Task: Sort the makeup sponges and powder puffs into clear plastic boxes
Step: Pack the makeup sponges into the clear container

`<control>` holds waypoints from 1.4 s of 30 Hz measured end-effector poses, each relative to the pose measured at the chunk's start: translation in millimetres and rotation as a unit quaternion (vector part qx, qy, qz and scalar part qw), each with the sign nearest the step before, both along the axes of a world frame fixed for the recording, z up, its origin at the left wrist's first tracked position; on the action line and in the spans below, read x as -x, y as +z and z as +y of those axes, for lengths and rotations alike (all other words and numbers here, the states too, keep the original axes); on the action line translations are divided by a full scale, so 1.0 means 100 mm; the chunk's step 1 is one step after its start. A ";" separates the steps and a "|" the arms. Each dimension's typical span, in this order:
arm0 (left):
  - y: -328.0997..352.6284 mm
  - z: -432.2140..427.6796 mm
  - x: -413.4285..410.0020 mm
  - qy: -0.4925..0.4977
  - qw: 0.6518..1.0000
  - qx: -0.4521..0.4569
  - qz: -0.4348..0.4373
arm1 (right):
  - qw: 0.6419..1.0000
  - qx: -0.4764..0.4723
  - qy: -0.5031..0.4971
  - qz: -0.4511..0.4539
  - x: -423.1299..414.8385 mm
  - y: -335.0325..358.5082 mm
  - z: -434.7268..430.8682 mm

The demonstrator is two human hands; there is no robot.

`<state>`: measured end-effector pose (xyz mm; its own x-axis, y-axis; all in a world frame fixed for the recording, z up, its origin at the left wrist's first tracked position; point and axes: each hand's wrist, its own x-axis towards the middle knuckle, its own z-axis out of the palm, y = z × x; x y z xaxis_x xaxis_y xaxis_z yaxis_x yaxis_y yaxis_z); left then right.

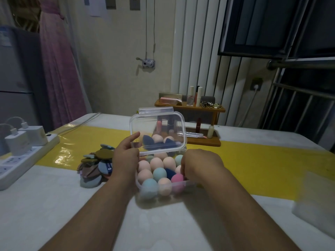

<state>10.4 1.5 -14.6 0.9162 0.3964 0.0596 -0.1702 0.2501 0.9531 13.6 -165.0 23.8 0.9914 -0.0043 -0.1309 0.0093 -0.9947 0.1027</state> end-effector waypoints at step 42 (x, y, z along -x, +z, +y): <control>-0.07 -0.08 -0.06 -0.085 0.996 0.008 -0.029 | 0.807 -0.559 -0.009 -0.192 -0.07 -0.33 -0.60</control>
<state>15.9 -6.3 -21.3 0.9652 0.2379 0.1086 -0.1784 0.2952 0.9386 20.3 -225.2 -9.0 0.9607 -0.1114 0.2542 0.1749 -0.4681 -0.8662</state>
